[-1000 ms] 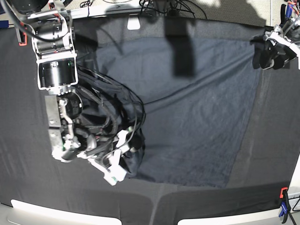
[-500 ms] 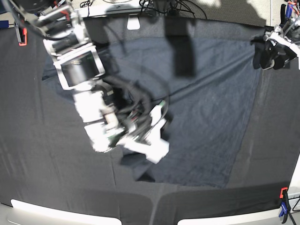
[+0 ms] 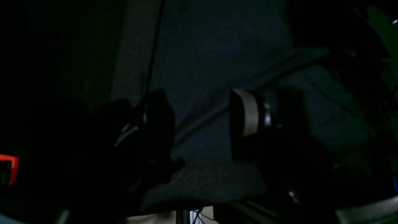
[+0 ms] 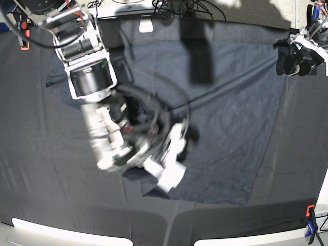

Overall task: Layout the t-shirt on the table in an organized manner, then fold the t-shirt properly
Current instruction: 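Drag the bunched navy fabric with the right gripper toward the shirt's hem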

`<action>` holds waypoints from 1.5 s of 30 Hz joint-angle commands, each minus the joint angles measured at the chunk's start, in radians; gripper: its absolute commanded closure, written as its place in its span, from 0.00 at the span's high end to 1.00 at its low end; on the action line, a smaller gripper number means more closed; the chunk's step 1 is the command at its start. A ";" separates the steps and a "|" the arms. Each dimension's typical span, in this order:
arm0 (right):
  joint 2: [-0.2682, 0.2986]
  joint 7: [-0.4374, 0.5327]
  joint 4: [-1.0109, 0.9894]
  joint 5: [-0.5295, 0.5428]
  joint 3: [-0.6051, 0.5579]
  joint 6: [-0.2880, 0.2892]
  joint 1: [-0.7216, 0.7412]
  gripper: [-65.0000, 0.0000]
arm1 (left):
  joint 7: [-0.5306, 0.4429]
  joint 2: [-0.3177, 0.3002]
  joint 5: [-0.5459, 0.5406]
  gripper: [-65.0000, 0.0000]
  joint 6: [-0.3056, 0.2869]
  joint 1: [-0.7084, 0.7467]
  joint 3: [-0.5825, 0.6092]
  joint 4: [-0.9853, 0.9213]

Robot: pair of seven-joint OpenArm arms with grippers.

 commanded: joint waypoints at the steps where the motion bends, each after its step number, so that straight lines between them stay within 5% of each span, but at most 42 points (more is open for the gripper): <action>1: 0.002 -0.015 0.035 0.041 0.047 0.017 0.034 0.34 | -0.027 -0.012 -0.023 0.46 -0.006 0.003 -0.006 0.016; 7: 0.079 -0.105 0.039 0.138 0.244 0.017 0.012 0.34 | -0.027 -0.012 -0.023 0.46 -0.006 0.003 -0.006 0.016; 15: 0.201 -0.100 -0.025 0.141 0.296 0.017 -0.046 0.34 | -0.027 -0.011 -0.024 0.46 -0.006 0.003 -0.006 0.016; 26: 0.185 0.076 -0.321 0.143 0.332 0.017 -0.027 0.34 | -0.027 -0.012 -0.024 0.46 -0.006 0.003 -0.006 0.016; 39: 0.050 0.110 -0.336 0.098 0.332 0.017 -0.005 0.33 | -0.027 -0.012 -0.023 0.46 -0.006 0.003 -0.006 0.016; 45: 0.046 0.209 -0.335 0.076 0.332 0.017 -0.002 0.00 | -0.027 -0.011 -0.023 0.46 -0.006 0.003 -0.006 0.016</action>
